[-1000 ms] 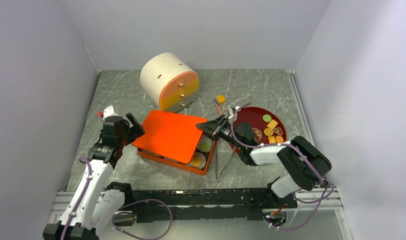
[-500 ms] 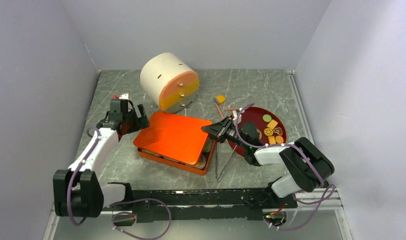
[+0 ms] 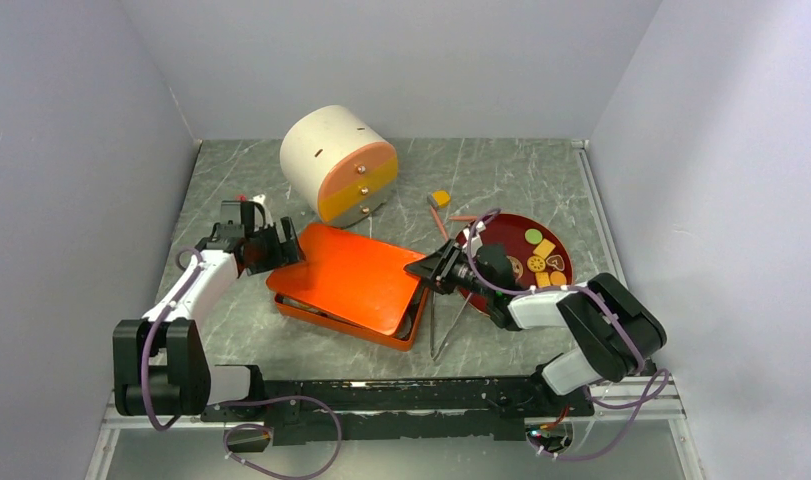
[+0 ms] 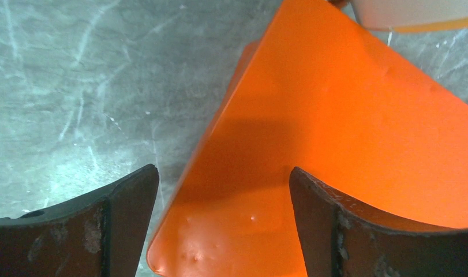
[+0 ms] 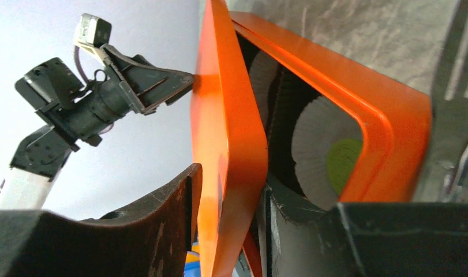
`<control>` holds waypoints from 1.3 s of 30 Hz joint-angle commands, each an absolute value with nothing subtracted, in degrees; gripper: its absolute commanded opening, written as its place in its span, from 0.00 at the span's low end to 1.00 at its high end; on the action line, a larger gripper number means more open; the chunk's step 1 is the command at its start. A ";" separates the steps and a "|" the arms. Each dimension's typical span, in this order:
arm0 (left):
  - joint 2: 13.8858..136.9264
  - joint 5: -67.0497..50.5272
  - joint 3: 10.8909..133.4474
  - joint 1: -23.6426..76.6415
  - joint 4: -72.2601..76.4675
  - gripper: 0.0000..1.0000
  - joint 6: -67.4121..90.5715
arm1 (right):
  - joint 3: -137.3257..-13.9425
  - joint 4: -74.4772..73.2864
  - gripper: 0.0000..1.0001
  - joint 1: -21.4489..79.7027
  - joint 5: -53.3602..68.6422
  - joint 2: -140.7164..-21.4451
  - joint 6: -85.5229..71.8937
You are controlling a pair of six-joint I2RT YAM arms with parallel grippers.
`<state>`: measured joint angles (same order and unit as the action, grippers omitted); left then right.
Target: Pack the cookies
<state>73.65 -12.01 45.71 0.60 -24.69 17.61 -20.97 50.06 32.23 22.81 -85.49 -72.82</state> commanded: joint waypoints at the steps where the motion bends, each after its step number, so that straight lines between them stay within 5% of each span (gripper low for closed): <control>1: 71.66 -16.92 43.81 0.52 -24.01 0.85 16.64 | -24.27 43.58 0.43 31.90 20.46 -80.95 -66.30; 13: 66.40 -18.91 41.04 0.53 -26.34 0.80 17.60 | -31.55 18.09 0.60 31.98 13.58 -71.60 -53.23; 27: 60.46 -17.93 37.35 0.53 -27.80 0.71 24.51 | -33.53 4.20 0.64 32.27 11.15 -67.50 -46.89; 39: 54.16 -2.43 37.00 0.48 -33.35 0.81 36.22 | -43.18 -5.26 0.72 32.43 5.97 -67.02 -29.20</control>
